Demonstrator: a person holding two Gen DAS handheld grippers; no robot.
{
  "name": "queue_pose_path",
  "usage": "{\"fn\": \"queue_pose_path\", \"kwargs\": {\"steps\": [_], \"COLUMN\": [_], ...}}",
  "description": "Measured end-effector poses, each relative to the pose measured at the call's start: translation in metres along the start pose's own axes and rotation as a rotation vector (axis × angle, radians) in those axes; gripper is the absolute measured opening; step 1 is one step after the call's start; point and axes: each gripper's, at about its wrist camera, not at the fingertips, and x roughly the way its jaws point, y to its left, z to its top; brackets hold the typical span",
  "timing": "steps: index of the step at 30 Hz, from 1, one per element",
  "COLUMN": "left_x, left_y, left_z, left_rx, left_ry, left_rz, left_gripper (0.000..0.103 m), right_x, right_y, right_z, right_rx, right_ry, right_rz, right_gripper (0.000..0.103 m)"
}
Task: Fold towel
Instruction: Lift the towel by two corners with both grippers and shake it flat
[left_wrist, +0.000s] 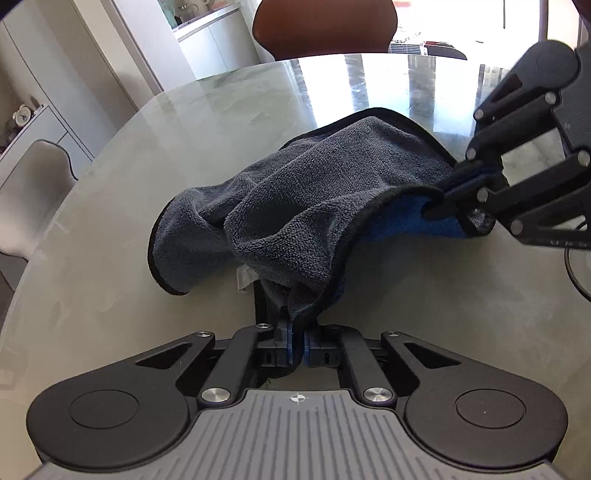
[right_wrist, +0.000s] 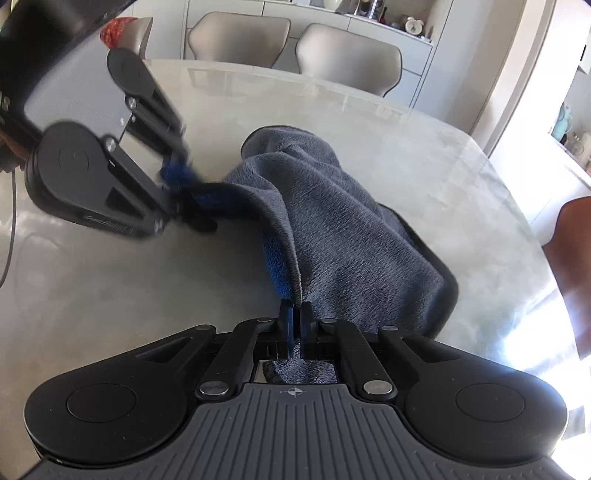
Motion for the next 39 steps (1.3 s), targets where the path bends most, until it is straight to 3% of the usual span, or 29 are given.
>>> {"fn": "queue_pose_path", "kwargs": {"steps": [9,14,20,25,31,36,39], "left_x": [-0.056,-0.112,-0.178,-0.191,-0.18,-0.203,-0.224], "left_y": [0.014,0.023,0.056,0.079,0.145,0.193,0.198], "left_z": [0.019,0.043,0.063,0.067,0.088,0.109,0.118], "left_rx": [-0.103,-0.079,-0.083,-0.045,-0.053,-0.068,-0.044], "left_ry": [-0.162,-0.222,-0.246,-0.2,-0.14,-0.169,-0.184], "left_rz": [0.157,0.328,0.542,0.65,0.76,0.887,0.96], "left_gripper": [0.003,0.003,0.003,0.003,0.003,0.003,0.003], "right_x": [-0.055,-0.09,-0.114,-0.112,-0.07,-0.047,-0.054], "right_y": [-0.023,-0.03,-0.032,-0.033,-0.045,-0.049,-0.053], "right_z": [0.031,0.07,0.112,0.147,0.21,0.275,0.301], "right_rx": [-0.123,-0.285,-0.462,-0.558,-0.668,-0.749,-0.783], "right_ry": [-0.158,-0.305,-0.459,-0.547,-0.559,-0.62,-0.689], "right_rz": [-0.13,-0.214,-0.219,-0.21,-0.206,-0.254,-0.296], "right_gripper": [0.002,0.002,0.002,0.002,0.002,0.002,0.002]}}
